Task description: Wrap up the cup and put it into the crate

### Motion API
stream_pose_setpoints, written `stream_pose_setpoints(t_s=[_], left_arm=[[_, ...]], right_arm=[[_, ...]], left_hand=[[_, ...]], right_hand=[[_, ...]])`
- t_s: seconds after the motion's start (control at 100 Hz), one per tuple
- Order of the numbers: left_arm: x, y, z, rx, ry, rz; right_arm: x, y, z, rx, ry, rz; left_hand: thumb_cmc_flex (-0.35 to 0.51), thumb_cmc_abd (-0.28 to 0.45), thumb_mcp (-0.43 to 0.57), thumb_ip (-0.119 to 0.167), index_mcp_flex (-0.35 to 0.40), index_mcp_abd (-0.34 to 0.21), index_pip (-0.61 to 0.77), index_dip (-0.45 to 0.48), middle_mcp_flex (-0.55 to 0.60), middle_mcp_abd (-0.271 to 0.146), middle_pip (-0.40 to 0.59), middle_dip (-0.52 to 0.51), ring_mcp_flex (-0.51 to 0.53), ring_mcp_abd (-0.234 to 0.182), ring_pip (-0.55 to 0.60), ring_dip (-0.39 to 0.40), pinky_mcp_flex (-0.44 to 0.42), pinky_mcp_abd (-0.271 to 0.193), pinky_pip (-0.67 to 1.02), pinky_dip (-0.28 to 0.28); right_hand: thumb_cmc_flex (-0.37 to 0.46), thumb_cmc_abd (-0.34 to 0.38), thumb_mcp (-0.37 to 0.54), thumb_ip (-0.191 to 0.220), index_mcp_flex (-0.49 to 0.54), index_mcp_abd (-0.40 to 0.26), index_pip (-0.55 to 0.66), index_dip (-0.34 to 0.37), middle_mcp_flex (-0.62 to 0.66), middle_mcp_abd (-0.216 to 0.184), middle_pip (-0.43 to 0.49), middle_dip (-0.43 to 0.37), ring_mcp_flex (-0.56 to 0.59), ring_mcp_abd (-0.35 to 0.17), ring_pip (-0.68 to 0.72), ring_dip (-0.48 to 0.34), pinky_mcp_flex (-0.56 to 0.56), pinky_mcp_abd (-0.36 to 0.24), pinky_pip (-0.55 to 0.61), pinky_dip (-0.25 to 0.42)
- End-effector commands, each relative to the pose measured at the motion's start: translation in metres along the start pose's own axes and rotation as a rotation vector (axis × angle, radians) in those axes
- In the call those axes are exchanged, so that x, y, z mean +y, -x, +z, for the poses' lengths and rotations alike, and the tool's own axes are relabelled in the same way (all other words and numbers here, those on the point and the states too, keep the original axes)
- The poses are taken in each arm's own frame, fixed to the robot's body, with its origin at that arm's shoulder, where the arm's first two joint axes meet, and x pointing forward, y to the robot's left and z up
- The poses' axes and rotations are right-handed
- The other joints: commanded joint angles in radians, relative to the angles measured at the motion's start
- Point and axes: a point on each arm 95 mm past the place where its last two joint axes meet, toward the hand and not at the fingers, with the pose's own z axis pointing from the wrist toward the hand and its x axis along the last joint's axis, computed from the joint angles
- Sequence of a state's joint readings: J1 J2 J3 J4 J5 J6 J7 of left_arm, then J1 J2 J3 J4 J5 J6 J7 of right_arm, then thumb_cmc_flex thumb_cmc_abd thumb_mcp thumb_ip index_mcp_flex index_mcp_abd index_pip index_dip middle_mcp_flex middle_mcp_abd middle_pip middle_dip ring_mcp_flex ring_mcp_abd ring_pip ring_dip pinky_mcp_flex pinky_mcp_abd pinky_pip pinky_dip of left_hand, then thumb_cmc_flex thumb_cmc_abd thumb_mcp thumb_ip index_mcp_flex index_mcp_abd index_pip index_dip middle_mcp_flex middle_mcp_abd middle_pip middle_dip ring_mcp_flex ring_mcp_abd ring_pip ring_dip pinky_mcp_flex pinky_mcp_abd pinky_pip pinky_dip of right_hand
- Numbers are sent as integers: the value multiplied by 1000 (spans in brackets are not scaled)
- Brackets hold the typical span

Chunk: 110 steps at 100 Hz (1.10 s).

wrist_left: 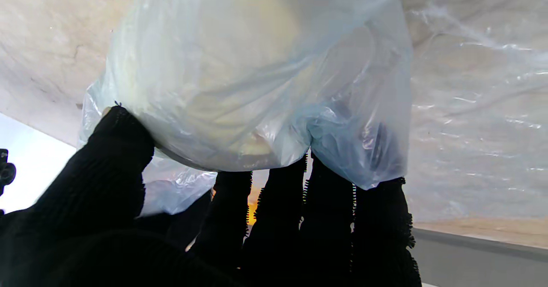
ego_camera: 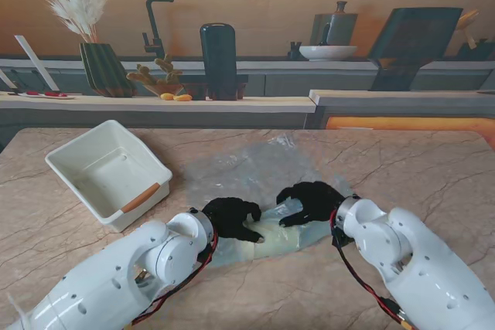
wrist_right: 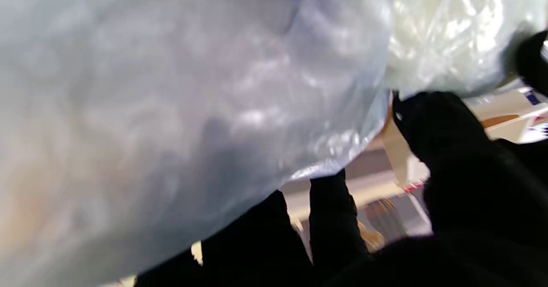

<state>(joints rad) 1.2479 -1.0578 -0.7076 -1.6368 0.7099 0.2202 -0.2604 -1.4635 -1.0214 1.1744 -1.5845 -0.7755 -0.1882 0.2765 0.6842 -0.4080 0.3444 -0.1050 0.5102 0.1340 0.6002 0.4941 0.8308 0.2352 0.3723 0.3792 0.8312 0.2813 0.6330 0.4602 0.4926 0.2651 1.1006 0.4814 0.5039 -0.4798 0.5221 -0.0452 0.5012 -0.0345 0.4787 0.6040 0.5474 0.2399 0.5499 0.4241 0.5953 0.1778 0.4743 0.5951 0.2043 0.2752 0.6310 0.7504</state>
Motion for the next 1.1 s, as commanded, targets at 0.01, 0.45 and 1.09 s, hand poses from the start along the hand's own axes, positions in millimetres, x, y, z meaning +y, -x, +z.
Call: stream_pose_setpoints(t_s=[0.01,0.45,1.09], left_arm=[[33,12,1,-44,106,-12],[30,27,4,-126,213,-289],[29,37,12,-149,261,-406]], right_arm=[[-7,-12,-3,70,22,-15],[-31,-32,-26,276,256,-443],[-40,-38,-49,308,355,-598]], left_hand=[[200,-25,19,-5,164,-100,241,12,56,-13,66,4,-15,1,-10,-16,-23,9,4,-11],[310,79,-117,29,176,-112,168,2,-65,13,-24,-26,-172,30,-115,-22,-179,0,-119,-22],[352,124,-192,43,184,-109,131,18,-97,5,-42,-23,-239,38,-148,-19,-246,-8,-170,-29]], right_hand=[[18,8,7,38,-25,-10,-4,17,-32,-9,-9,-8,-34,-15,-23,-17,2,7,-22,30],[-87,-39,117,35,-166,17,21,12,-122,-47,24,-16,-75,-64,-57,-48,-16,-21,-84,22],[-187,-64,138,33,-218,81,17,-9,-194,-30,59,-40,-115,-59,-59,-79,-28,-16,-76,-10]])
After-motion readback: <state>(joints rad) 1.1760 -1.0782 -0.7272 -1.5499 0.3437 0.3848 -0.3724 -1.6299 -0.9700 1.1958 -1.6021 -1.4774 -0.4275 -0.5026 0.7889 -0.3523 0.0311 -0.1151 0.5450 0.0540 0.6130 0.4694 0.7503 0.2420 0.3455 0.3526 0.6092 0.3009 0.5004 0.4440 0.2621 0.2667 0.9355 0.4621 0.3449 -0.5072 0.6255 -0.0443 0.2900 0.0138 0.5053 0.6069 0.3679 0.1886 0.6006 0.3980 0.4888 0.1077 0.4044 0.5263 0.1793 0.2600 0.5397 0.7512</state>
